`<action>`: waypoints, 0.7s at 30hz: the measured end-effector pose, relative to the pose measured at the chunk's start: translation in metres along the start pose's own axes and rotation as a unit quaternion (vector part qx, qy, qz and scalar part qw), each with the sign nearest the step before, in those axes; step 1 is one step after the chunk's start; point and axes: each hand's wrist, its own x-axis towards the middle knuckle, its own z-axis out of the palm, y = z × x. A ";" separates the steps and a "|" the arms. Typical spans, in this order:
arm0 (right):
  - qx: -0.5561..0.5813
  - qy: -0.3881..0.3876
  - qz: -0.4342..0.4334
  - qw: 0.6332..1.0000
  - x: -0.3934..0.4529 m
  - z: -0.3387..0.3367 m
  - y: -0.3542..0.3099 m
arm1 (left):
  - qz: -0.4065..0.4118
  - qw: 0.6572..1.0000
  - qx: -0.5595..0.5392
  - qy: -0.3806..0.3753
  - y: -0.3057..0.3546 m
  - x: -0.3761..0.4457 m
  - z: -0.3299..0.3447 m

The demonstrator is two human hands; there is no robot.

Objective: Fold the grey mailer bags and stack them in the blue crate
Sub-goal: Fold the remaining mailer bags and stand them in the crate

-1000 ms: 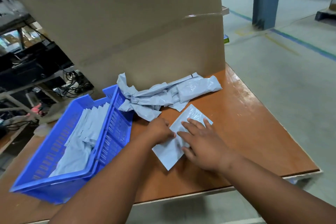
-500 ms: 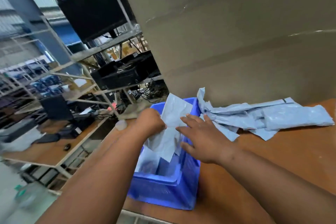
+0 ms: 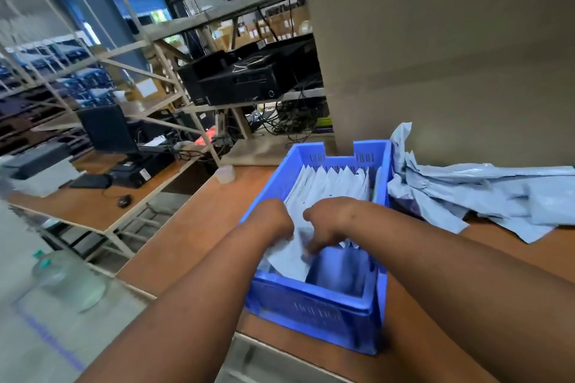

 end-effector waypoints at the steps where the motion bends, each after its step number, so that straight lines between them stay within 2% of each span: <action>1: -0.006 -0.024 0.005 1.000 0.009 0.002 -0.005 | 0.005 1.000 0.007 0.000 -0.002 0.003 0.008; 4: -0.011 -0.110 0.024 0.994 0.037 0.014 -0.016 | 0.023 0.999 0.021 -0.005 -0.008 0.017 0.031; 6: -0.025 -0.170 0.037 0.984 0.058 0.024 -0.023 | 0.021 0.998 0.042 -0.041 -0.013 0.023 0.041; 8: -0.064 -0.179 0.041 0.981 0.072 0.031 -0.030 | 0.022 0.993 0.068 -0.091 -0.018 0.029 0.048; 11: -0.122 -0.175 0.036 0.976 0.082 0.033 -0.043 | 0.025 0.989 0.067 -0.127 -0.027 0.039 0.052; 16: -0.169 -0.259 0.016 0.951 0.106 0.054 -0.064 | 0.037 0.979 0.062 -0.193 -0.041 0.055 0.051; 19: -0.208 -0.239 -0.003 0.949 0.111 0.063 -0.071 | 0.049 0.960 0.091 -0.261 -0.042 0.061 0.052; 21: -0.199 -0.236 -0.010 0.951 0.119 0.070 -0.070 | 0.066 0.958 0.121 -0.254 -0.042 0.063 0.056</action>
